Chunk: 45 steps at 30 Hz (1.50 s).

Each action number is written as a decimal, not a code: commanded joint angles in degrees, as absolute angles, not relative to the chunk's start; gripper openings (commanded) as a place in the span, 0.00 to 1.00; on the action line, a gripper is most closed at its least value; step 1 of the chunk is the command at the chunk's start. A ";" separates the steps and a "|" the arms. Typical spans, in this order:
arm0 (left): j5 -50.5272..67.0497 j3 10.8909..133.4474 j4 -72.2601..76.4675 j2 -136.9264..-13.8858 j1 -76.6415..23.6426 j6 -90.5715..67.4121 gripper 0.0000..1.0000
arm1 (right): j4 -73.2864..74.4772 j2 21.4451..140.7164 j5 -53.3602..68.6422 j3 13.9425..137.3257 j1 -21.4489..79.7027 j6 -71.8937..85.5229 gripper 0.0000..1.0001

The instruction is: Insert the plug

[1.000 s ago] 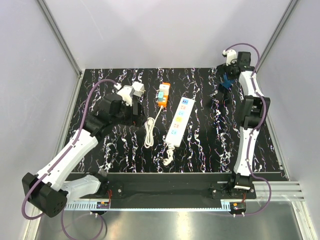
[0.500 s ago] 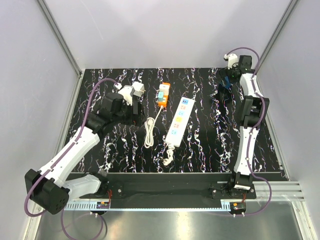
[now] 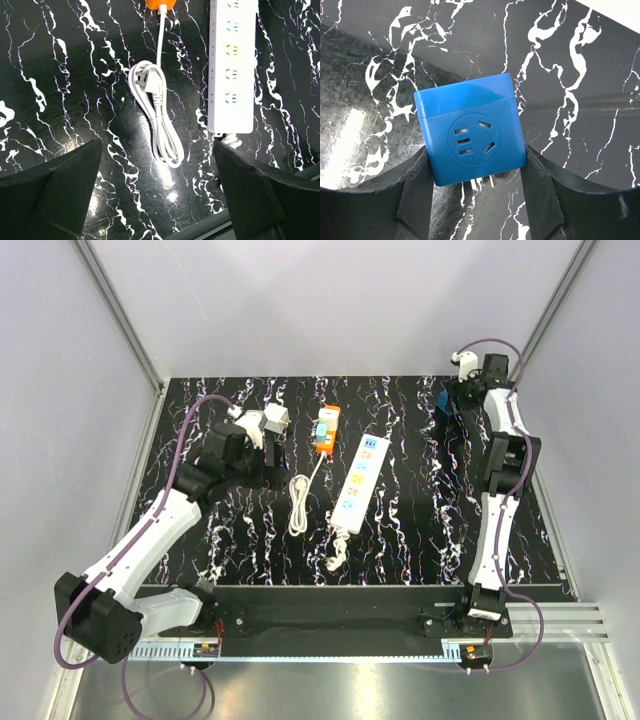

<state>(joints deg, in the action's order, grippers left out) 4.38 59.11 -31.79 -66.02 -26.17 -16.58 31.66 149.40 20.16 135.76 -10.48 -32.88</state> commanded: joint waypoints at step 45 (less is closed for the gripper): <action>60.91 81.65 -9.93 -71.80 -13.36 -57.05 0.97 | -77.17 76.11 -29.35 40.17 65.12 -114.61 0.00</action>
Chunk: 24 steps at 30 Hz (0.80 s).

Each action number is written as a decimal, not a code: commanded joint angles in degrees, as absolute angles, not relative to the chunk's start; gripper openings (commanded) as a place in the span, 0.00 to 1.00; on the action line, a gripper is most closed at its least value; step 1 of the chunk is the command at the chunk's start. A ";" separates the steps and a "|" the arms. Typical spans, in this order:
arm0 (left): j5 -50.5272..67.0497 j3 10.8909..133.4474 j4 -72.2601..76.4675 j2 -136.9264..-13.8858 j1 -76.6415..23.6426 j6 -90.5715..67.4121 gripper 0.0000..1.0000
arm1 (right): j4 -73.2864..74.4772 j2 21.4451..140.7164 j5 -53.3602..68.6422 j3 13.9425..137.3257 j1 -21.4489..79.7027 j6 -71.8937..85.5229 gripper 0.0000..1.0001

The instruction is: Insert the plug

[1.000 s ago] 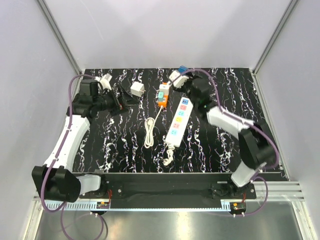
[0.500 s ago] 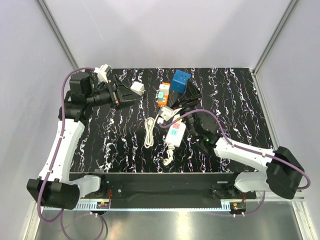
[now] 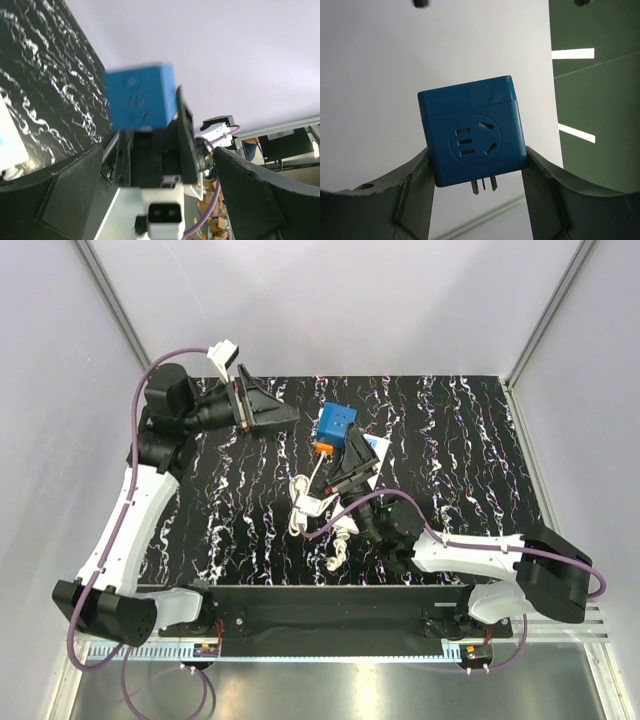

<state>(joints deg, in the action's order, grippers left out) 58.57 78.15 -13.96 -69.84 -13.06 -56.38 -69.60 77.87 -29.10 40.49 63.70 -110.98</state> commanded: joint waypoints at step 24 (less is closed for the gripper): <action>57.04 80.33 -8.44 -76.91 -22.32 -54.84 0.88 | -81.30 79.18 -29.18 41.84 67.59 -114.70 0.00</action>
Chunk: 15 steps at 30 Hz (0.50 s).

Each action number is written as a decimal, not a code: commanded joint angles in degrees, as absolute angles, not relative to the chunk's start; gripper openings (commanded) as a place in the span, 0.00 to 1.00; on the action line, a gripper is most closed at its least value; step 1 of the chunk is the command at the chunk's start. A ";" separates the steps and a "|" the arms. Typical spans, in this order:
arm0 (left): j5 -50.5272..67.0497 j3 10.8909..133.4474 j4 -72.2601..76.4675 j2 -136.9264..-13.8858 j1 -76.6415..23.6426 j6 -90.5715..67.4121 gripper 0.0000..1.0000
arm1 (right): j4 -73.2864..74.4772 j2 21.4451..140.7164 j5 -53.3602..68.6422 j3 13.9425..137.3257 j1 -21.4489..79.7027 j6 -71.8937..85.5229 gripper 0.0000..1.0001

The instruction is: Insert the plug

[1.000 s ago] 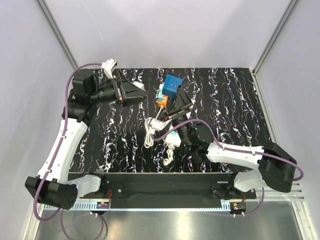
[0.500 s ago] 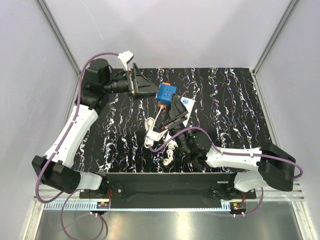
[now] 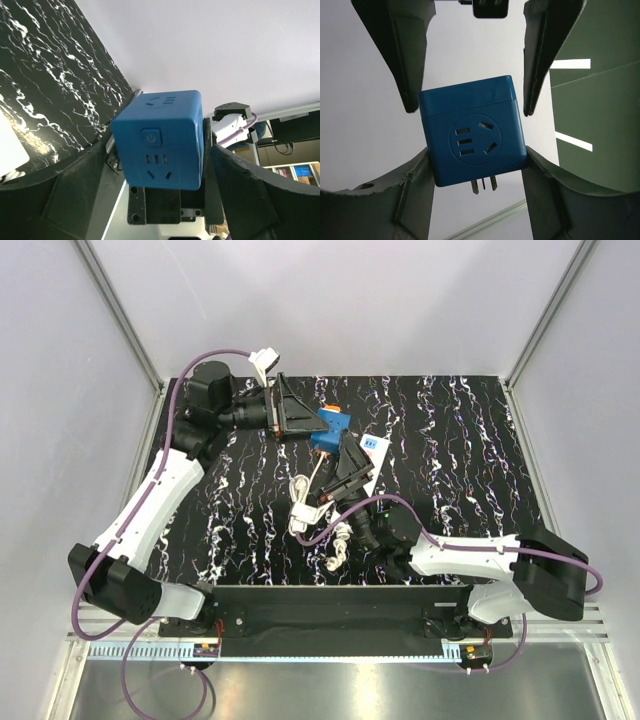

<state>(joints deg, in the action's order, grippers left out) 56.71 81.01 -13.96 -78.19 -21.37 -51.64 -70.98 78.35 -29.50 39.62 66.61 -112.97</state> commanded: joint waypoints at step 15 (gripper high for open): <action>59.58 70.76 17.62 -75.67 -24.96 -75.82 0.30 | -84.73 78.84 -29.36 40.35 68.03 -108.02 0.00</action>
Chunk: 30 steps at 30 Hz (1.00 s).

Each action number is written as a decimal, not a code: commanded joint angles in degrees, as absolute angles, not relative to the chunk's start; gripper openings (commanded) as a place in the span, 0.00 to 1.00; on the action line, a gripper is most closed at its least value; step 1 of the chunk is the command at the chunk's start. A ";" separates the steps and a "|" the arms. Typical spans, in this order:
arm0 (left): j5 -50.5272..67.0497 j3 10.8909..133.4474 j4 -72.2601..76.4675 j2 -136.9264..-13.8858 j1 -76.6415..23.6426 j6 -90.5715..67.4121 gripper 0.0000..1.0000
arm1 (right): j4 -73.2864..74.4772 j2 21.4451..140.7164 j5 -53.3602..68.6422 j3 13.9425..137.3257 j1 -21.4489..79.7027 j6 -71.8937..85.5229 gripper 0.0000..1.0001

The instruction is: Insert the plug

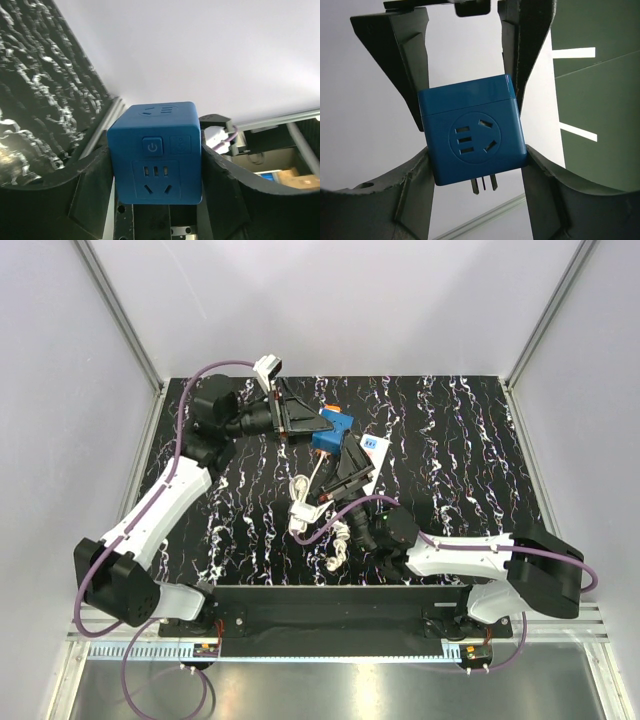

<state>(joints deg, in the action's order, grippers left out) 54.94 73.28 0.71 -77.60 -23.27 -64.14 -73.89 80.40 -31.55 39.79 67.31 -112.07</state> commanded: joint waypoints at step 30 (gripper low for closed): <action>63.02 84.80 1.52 -79.54 -17.58 -60.31 0.00 | -36.42 61.02 -42.10 38.75 68.20 -67.89 1.00</action>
<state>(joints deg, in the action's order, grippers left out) 60.27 79.81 2.79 -79.70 -17.47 -65.04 -48.47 65.73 -40.07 37.17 67.85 -81.45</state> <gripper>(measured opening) 0.646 0.993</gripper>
